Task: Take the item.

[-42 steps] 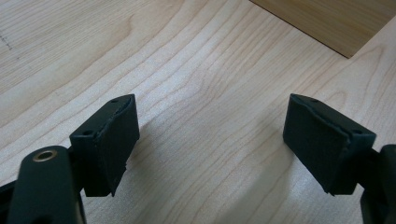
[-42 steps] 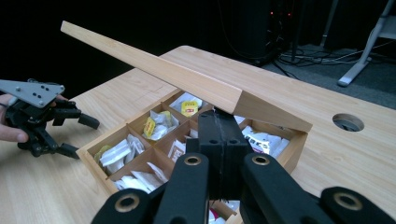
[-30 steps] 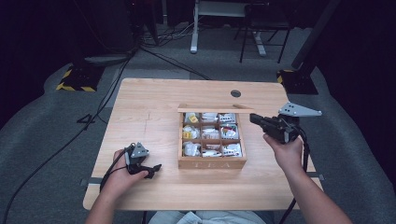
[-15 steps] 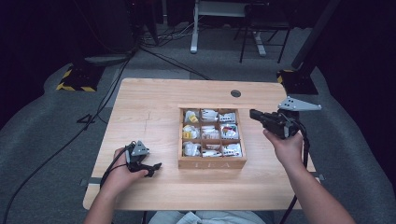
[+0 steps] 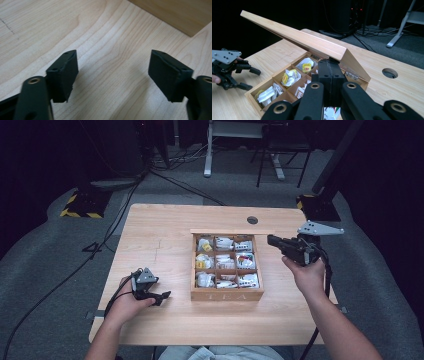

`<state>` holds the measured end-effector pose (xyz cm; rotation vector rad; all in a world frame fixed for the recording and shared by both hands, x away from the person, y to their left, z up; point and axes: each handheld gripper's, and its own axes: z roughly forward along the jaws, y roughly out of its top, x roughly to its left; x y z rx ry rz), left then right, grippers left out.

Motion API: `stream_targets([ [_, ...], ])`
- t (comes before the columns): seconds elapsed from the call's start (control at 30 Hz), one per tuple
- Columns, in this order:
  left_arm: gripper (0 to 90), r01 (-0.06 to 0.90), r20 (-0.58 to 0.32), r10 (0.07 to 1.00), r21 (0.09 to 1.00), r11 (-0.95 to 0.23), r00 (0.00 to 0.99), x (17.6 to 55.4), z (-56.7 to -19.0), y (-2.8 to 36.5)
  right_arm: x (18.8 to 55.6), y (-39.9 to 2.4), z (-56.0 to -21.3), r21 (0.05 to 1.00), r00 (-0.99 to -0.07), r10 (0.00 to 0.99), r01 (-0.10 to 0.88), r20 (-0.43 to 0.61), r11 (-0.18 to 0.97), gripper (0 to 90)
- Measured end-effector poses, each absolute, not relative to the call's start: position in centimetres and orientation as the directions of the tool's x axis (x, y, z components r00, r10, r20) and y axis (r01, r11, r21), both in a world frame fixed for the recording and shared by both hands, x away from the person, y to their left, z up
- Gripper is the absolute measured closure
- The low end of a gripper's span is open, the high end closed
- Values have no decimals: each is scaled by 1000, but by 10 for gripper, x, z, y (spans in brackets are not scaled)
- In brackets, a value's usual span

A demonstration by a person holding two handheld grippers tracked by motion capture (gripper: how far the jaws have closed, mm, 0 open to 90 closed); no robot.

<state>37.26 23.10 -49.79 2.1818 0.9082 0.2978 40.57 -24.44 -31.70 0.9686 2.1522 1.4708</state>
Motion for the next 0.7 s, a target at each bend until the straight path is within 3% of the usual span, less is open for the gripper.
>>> stream_targets([
  [0.7, 315, 436, -55, 647, 781, -447, 761, 378, -448, 216, 408, -244, -314, 911, -699, 709, 347, 93, 223, 900],
])
